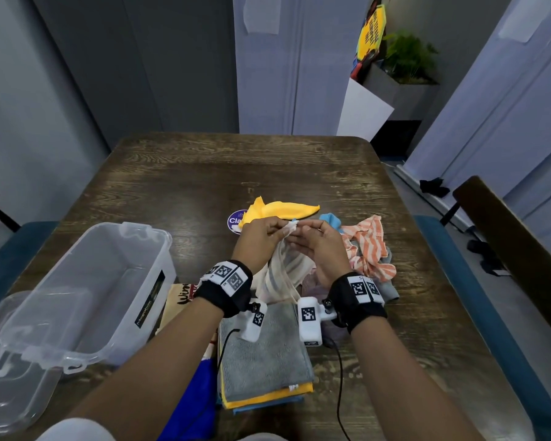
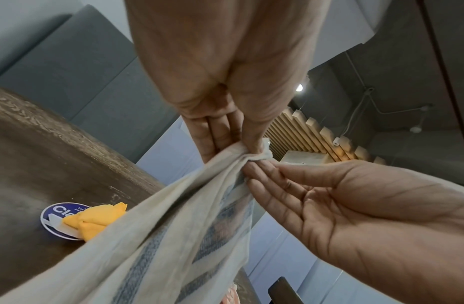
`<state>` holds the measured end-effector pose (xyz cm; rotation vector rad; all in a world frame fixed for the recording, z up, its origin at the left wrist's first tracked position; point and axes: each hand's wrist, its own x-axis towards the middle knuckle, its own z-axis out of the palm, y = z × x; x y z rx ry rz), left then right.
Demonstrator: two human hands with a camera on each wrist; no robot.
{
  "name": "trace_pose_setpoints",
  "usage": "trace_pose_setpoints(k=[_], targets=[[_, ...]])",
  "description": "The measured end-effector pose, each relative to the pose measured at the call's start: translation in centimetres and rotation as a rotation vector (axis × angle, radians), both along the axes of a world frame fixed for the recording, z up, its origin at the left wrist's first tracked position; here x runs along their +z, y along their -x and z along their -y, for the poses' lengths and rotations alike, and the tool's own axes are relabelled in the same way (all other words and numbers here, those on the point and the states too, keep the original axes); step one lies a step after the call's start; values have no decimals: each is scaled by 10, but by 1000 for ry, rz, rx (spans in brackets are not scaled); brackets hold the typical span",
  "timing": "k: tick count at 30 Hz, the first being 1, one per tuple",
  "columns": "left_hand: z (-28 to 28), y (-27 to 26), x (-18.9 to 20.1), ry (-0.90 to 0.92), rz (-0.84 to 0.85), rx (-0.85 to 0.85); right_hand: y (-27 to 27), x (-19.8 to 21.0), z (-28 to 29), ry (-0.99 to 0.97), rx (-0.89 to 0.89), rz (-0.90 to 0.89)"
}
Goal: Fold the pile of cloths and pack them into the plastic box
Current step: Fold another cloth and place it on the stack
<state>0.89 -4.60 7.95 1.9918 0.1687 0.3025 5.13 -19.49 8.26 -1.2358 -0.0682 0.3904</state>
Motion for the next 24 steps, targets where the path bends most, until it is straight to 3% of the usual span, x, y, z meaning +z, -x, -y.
trace_pose_setpoints(k=[5, 8, 11, 13, 16, 19, 23, 24], targets=[[-3, -6, -1, -28, -13, 77, 0, 5, 2, -42, 6, -24], [-5, -8, 11, -95, 59, 110, -3, 5, 4, 112, 12, 90], [-10, -8, 27, -125, 160, 172, -9, -2, 11, 286, -149, 207], [-13, -7, 44, -57, 223, 182, -10, -6, 18, 361, -248, 205], [-15, -3, 77, 70, 325, 148, -12, -12, 22, 390, -129, 143], [-18, -1, 104, 109, 384, 140, -9, -7, 17, 293, 38, 205], [-36, 2, 112, 91, 383, 221, -9, 23, 12, -82, 38, 244], [-43, 2, 109, 84, 374, 280, -10, 30, 12, -101, 24, 274]])
